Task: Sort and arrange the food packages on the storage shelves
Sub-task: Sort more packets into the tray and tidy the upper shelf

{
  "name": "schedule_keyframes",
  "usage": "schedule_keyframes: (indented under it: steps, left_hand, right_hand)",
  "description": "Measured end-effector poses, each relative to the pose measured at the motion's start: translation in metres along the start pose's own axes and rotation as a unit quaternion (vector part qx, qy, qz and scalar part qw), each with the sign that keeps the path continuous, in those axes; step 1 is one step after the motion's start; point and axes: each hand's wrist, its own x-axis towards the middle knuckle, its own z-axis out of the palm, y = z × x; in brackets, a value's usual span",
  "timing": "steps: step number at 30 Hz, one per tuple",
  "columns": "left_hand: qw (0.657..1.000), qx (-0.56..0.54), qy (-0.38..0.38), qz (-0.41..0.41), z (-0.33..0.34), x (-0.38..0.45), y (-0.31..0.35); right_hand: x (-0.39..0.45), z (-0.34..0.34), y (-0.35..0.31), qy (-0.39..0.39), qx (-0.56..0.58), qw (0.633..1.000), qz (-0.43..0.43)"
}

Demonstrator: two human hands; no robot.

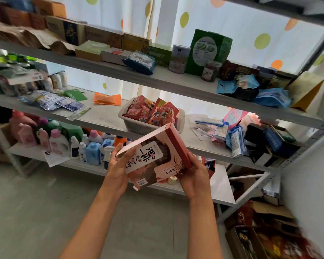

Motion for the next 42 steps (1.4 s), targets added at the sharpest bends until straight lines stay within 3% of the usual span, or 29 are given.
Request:
schedule_keyframes:
  steps: [5,11,17,21,25,29,32,37,42]
  left_hand:
    - [0.999,0.026,0.025,0.013,0.002,-0.003,0.006]
    - [0.992,0.058,0.078,-0.083,0.002,-0.001,0.0]
    - [0.991,-0.012,0.023,-0.134,0.006,-0.006,0.006]
    - [0.991,-0.077,0.032,-0.104,-0.001,-0.004,0.008]
    - [0.988,-0.142,0.004,-0.051,-0.006,0.001,0.012]
    - [0.986,-0.166,-0.013,-0.002,-0.011,0.007,0.018]
    - [0.993,-0.119,-0.022,0.005,-0.018,0.012,0.016]
    - [0.997,-0.068,0.031,-0.015,-0.03,0.026,0.03]
    - [1.0,0.025,0.005,-0.004,-0.037,0.047,0.047]
  right_hand:
    - [-0.001,-0.006,0.0,-0.021,0.002,1.0,0.0]
    - [-0.003,-0.001,0.005,-0.04,-0.026,0.999,-0.012]
    - [0.003,-0.004,0.01,-0.077,-0.028,0.997,-0.016]
    - [0.009,-0.002,0.017,-0.095,-0.042,0.994,-0.018]
    - [0.013,0.011,0.026,-0.039,-0.181,0.983,-0.012]
    - [0.018,0.026,0.036,0.026,-0.164,0.985,-0.039]
    - [0.028,0.031,0.048,0.089,-0.154,0.983,-0.035]
    - [0.044,0.035,0.058,0.075,-0.121,0.99,-0.004]
    - [0.059,0.048,0.063,0.084,-0.133,0.987,-0.025]
